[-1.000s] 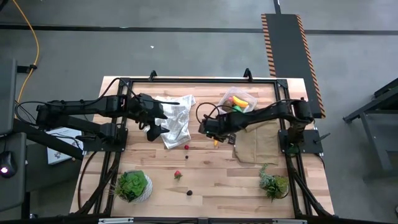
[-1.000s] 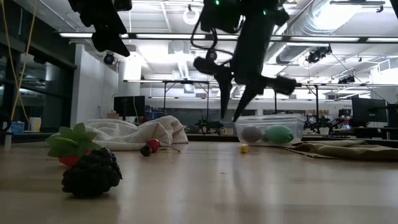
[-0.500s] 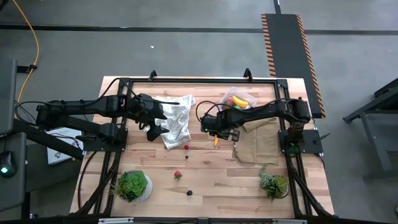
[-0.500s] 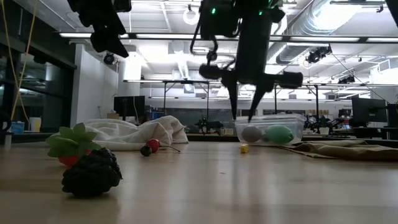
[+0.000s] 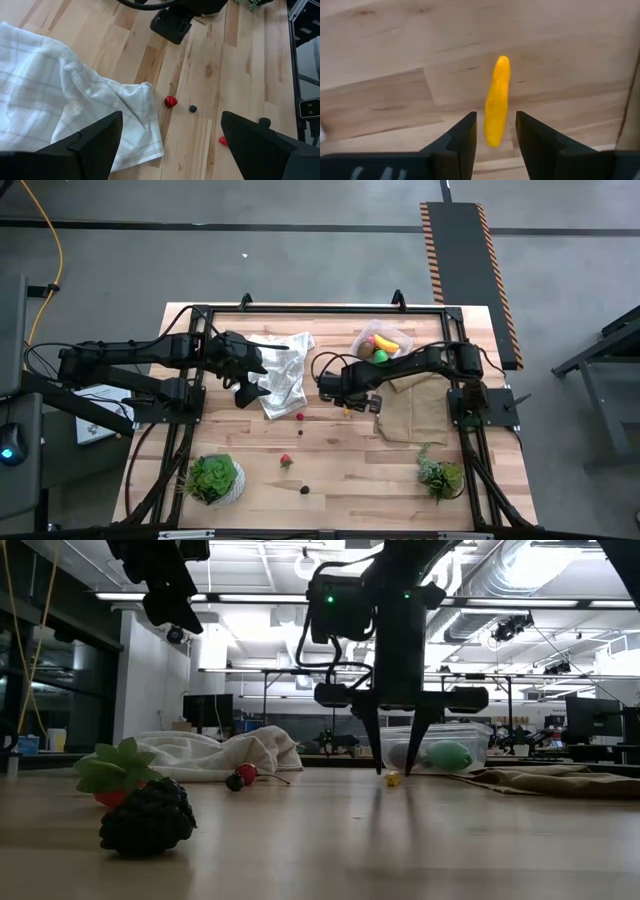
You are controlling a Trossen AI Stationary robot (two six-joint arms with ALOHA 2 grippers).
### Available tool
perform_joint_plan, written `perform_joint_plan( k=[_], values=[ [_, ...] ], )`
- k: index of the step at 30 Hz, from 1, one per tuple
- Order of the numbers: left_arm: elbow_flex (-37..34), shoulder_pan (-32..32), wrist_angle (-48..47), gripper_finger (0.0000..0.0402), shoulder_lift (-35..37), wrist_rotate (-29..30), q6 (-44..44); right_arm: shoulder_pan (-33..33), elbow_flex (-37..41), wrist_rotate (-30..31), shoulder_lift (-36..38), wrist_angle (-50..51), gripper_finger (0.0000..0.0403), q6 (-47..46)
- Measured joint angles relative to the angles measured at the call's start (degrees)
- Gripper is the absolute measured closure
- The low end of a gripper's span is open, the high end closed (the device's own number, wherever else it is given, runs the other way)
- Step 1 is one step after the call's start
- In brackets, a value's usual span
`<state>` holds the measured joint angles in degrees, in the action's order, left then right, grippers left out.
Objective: Pick and placing Produce into tupperware
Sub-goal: Put the yellow corn into the transparent bin
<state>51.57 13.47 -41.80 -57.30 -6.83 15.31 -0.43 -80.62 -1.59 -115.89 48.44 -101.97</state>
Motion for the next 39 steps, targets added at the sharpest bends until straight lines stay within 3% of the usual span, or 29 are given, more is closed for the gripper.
perform_joint_plan(
  k=[19,39],
  values=[
    [0.0,0.0,0.0,0.0073,0.0,0.4,0.0,-0.8,-0.1,-2.0,-1.5,-0.3,0.0277,0.5],
    [0.0,0.0,-0.2,0.0073,0.0,0.4,0.0,-0.4,0.0,-0.9,-1.4,0.1,0.0365,1.7]
  ],
)
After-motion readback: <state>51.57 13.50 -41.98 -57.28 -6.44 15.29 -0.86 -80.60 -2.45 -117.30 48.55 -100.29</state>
